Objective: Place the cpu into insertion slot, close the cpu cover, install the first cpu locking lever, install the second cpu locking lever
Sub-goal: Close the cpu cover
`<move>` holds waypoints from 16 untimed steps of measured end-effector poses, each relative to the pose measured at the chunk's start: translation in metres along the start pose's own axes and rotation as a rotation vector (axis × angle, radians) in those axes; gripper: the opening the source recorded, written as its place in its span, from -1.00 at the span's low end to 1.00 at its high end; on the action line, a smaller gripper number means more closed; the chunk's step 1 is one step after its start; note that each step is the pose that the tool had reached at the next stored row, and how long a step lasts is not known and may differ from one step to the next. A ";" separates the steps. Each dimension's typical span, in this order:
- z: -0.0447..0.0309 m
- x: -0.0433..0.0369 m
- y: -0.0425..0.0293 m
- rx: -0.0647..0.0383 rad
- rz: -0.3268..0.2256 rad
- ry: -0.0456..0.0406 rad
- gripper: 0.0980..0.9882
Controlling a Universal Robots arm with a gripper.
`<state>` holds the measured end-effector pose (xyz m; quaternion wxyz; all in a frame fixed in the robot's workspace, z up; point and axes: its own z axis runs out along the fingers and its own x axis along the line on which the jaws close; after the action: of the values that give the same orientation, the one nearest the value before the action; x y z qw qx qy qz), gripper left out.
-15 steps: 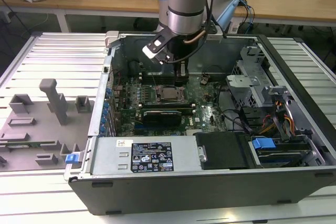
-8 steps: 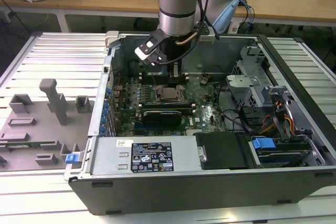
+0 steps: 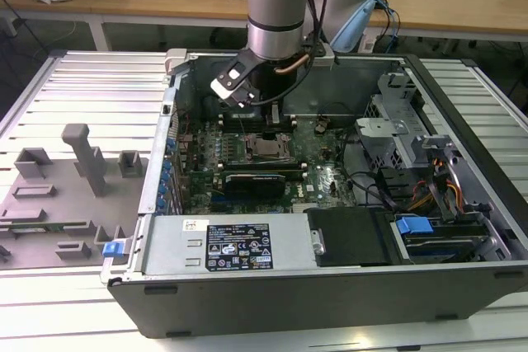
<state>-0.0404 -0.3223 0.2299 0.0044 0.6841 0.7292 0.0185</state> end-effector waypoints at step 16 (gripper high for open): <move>0.0003 0.0000 0.0000 0.008 -0.380 -0.0155 -0.98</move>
<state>-0.0404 -0.3223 0.2295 0.0107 0.5342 0.8452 0.0091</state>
